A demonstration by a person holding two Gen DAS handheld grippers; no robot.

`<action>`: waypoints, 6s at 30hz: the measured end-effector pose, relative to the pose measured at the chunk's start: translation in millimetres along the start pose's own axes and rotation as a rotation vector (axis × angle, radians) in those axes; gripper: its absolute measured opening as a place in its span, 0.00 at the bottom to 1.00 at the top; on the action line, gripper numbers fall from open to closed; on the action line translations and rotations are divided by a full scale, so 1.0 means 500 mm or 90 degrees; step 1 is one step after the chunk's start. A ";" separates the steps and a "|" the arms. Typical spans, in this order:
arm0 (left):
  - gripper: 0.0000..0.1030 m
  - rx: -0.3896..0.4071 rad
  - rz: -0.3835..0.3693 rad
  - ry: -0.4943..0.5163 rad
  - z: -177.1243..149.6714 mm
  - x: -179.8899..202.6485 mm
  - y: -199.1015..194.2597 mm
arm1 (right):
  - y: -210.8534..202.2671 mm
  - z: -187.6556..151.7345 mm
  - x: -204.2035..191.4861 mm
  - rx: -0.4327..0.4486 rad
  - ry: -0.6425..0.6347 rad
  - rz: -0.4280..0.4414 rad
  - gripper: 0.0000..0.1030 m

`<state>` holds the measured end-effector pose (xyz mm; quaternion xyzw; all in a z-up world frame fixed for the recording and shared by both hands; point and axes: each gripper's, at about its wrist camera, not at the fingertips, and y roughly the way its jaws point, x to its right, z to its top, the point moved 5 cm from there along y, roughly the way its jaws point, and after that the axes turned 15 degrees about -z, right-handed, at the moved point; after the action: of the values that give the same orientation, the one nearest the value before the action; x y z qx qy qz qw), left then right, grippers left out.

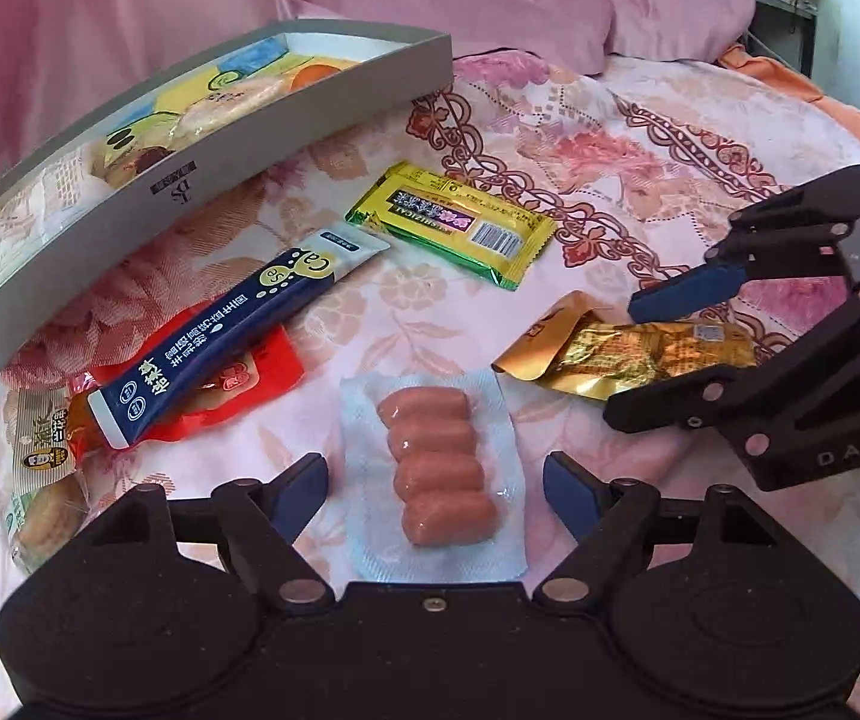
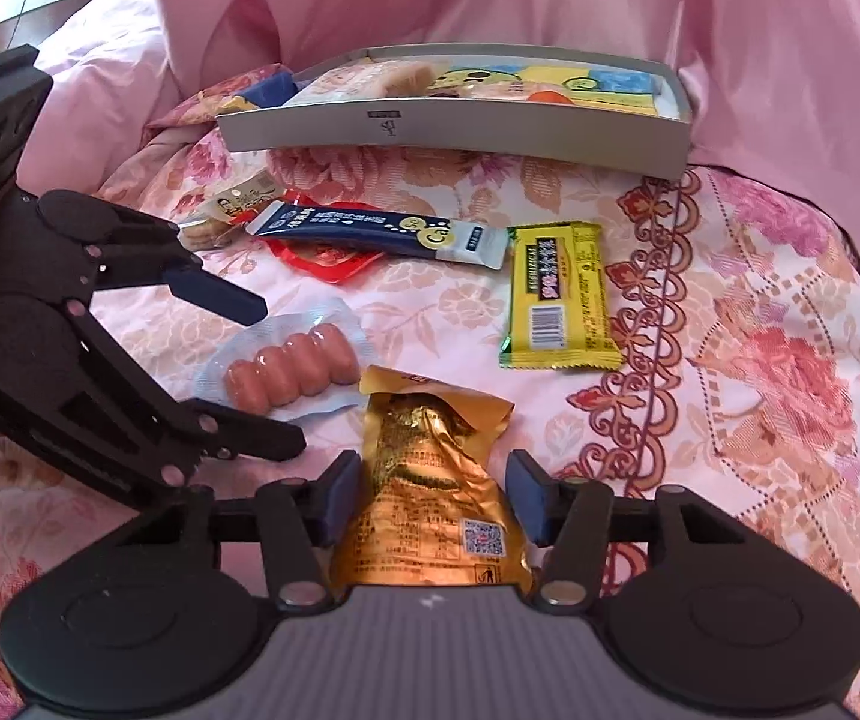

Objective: Organize snacks
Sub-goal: 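Lift the sausage pack and gold foil packet and carry both toward the grey tray, then lower both packets into the tray and open both tools to release them, then withdraw both open tools from the tray back over the remaining snacks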

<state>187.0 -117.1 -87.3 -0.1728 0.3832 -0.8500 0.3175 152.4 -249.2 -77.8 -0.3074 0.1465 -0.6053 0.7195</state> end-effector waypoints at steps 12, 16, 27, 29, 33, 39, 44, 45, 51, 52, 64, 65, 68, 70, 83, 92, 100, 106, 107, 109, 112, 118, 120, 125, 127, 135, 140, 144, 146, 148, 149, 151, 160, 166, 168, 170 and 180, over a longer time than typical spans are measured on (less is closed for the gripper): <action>0.61 0.010 0.011 -0.075 -0.011 -0.014 -0.012 | 0.016 0.005 -0.002 -0.017 0.025 0.011 0.73; 0.60 0.024 0.024 -0.121 -0.027 -0.016 -0.029 | 0.016 -0.002 -0.015 -0.001 0.024 -0.010 0.75; 0.58 0.059 0.069 -0.182 -0.046 -0.013 -0.057 | 0.002 -0.012 -0.021 0.009 0.060 -0.051 0.53; 0.58 0.071 0.081 -0.192 -0.053 -0.009 -0.065 | -0.004 -0.012 -0.026 0.009 0.065 -0.064 0.52; 0.58 0.094 0.085 -0.224 -0.074 -0.007 -0.083 | -0.022 -0.012 -0.035 0.021 0.064 -0.058 0.50; 0.58 0.112 0.082 -0.253 -0.090 -0.005 -0.102 | -0.040 -0.006 -0.047 0.043 0.053 -0.058 0.41; 0.58 0.113 0.082 -0.256 -0.095 -0.004 -0.104 | -0.031 -0.009 -0.048 0.030 0.061 -0.051 0.53; 0.58 0.113 0.081 -0.257 -0.096 -0.005 -0.105 | -0.027 -0.010 -0.041 0.019 0.077 -0.045 0.55; 0.58 0.115 0.080 -0.261 -0.095 -0.005 -0.106 | 0.002 -0.013 -0.008 -0.039 0.145 0.010 0.64; 0.58 0.115 0.080 -0.262 -0.095 -0.005 -0.107 | 0.003 -0.014 -0.011 -0.039 0.140 0.005 0.63; 0.58 0.134 0.079 -0.284 -0.100 -0.005 -0.114 | -0.023 -0.019 -0.052 0.018 0.064 -0.053 0.45; 0.57 0.137 0.078 -0.284 -0.099 -0.005 -0.115 | -0.026 -0.018 -0.054 0.023 0.060 -0.055 0.45; 0.57 0.143 0.079 -0.288 -0.098 -0.005 -0.118 | -0.033 -0.017 -0.058 0.033 0.052 -0.059 0.45; 0.57 0.150 0.081 -0.290 -0.096 -0.006 -0.121 | -0.040 -0.014 -0.059 0.047 0.047 -0.062 0.45; 0.57 0.211 0.101 -0.289 -0.035 -0.041 -0.162 | -0.084 0.044 -0.054 0.153 0.017 -0.081 0.46; 0.57 0.265 0.115 -0.265 0.086 -0.097 -0.204 | -0.090 0.132 -0.017 0.205 0.024 -0.087 0.46; 0.57 0.302 0.138 -0.240 0.216 -0.177 -0.213 | -0.059 0.263 0.033 0.256 0.018 -0.096 0.46; 0.57 0.310 0.156 -0.228 0.286 -0.242 -0.190 | -0.005 0.346 0.064 0.263 0.038 -0.102 0.46; 0.57 0.308 0.157 -0.228 0.294 -0.252 -0.183 | 0.006 0.357 0.067 0.264 0.041 -0.105 0.46; 0.57 0.306 0.155 -0.230 0.306 -0.270 -0.171 | 0.029 0.375 0.072 0.261 0.045 -0.110 0.46; 0.57 0.303 0.154 -0.231 0.318 -0.290 -0.149 | 0.065 0.391 0.078 0.252 0.047 -0.120 0.46; 0.57 0.294 0.146 -0.251 0.333 -0.319 -0.110 | 0.119 0.393 0.081 0.231 0.043 -0.133 0.46; 0.57 0.289 0.142 -0.254 0.334 -0.326 -0.098 | 0.134 0.391 0.085 0.222 0.046 -0.136 0.47; 0.58 0.276 0.139 -0.262 0.328 -0.336 -0.069 | 0.159 0.381 0.090 0.202 0.050 -0.138 0.47; 0.58 0.273 0.139 -0.263 0.326 -0.338 -0.060 | 0.169 0.378 0.091 0.197 0.049 -0.137 0.47; 0.58 0.253 0.138 -0.271 0.314 -0.342 -0.030 | 0.178 0.371 0.092 0.195 0.052 -0.127 0.48; 0.59 0.237 0.135 -0.288 0.311 -0.342 -0.021 | 0.180 0.371 0.094 0.192 0.066 -0.122 0.52; 0.64 0.232 0.127 -0.298 0.311 -0.342 -0.021 | 0.184 0.371 0.096 0.188 0.074 -0.122 0.56; 0.68 0.232 0.123 -0.297 0.312 -0.340 -0.026 | 0.183 0.369 0.095 0.190 0.076 -0.127 0.63; 0.73 0.241 0.122 -0.287 0.314 -0.334 -0.037 | 0.184 0.367 0.095 0.196 0.077 -0.130 0.71; 0.75 0.245 0.123 -0.281 0.316 -0.331 -0.042 | 0.181 0.365 0.095 0.198 0.081 -0.131 0.74; 0.79 0.252 0.136 -0.271 0.320 -0.324 -0.053 | 0.173 0.362 0.095 0.204 0.089 -0.127 0.79; 0.83 0.314 0.166 -0.271 0.313 -0.290 -0.135 | 0.079 0.356 0.109 0.269 0.112 -0.137 0.98; 0.94 0.373 0.182 -0.273 0.290 -0.246 -0.204 | -0.005 0.347 0.114 0.311 0.128 -0.149 1.00; 0.95 0.381 0.184 -0.273 0.281 -0.230 -0.223 | -0.032 0.343 0.111 0.320 0.131 -0.150 1.00; 0.95 0.389 0.187 -0.272 0.270 -0.212 -0.241 | -0.058 0.337 0.109 0.330 0.137 -0.153 1.00; 0.99 0.407 0.197 -0.273 0.200 -0.134 -0.296 | -0.153 0.281 0.100 0.357 0.142 -0.170 1.00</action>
<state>230.0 -51.5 86.4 -0.1791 0.0461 -0.8132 0.5518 185.7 -266.2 85.8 -0.0453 0.0104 -0.7413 0.6696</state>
